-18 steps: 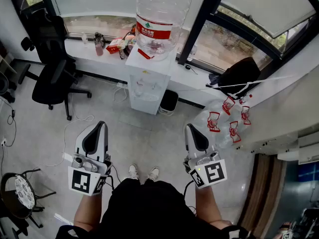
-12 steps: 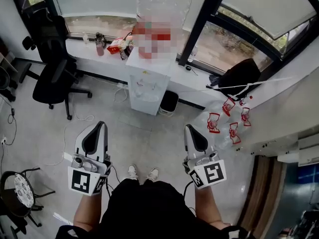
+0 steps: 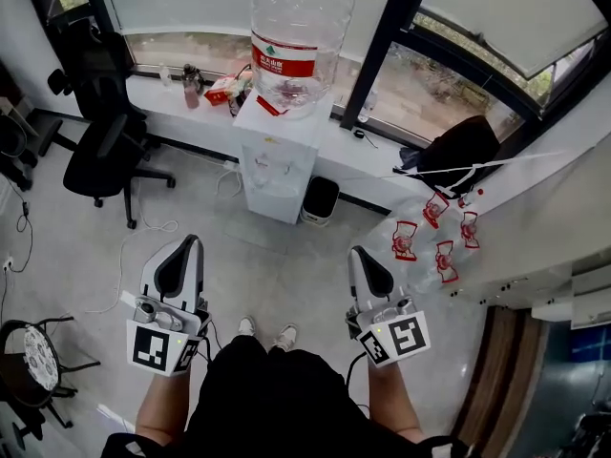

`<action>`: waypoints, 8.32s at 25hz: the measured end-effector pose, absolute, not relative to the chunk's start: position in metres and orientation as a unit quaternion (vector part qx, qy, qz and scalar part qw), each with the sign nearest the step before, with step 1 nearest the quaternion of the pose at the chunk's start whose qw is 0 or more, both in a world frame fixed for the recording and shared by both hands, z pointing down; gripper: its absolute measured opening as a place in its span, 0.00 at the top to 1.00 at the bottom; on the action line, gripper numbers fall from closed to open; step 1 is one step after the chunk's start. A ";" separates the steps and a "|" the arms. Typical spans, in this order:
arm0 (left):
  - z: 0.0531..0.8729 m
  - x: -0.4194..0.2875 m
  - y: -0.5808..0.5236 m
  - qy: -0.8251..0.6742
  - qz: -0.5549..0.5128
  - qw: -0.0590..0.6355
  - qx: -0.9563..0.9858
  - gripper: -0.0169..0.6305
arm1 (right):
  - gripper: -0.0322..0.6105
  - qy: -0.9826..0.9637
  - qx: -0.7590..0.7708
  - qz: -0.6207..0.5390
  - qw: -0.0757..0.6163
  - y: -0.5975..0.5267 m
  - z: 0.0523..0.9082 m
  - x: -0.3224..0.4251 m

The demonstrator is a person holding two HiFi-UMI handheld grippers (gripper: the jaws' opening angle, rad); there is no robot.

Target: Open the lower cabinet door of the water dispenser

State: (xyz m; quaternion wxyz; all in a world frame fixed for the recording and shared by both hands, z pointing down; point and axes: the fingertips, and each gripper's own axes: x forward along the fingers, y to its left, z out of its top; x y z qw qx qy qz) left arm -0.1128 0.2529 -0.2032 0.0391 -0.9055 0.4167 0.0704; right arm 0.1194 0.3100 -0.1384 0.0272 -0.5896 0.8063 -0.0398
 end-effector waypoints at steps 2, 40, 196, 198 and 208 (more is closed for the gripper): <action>-0.202 -0.107 0.256 0.420 0.069 0.040 -0.904 0.96 | 0.94 0.809 -0.585 -0.046 0.030 0.311 -0.131 0.124; -0.167 -0.077 0.011 0.323 0.051 -0.026 -0.945 0.96 | 0.94 0.761 -0.642 -0.097 -0.012 0.104 -0.108 0.117; 0.500 -0.098 -0.103 0.408 0.034 0.044 -0.911 0.96 | 0.66 0.791 -0.605 -0.057 -0.077 -0.084 0.590 0.196; 0.498 -0.096 -0.103 0.405 0.040 0.050 -0.912 0.96 | 0.66 0.791 -0.605 -0.057 -0.078 -0.081 0.590 0.195; 0.500 -0.092 -0.101 0.403 0.037 0.047 -0.913 0.96 | 0.66 0.791 -0.604 -0.056 -0.077 -0.079 0.591 0.195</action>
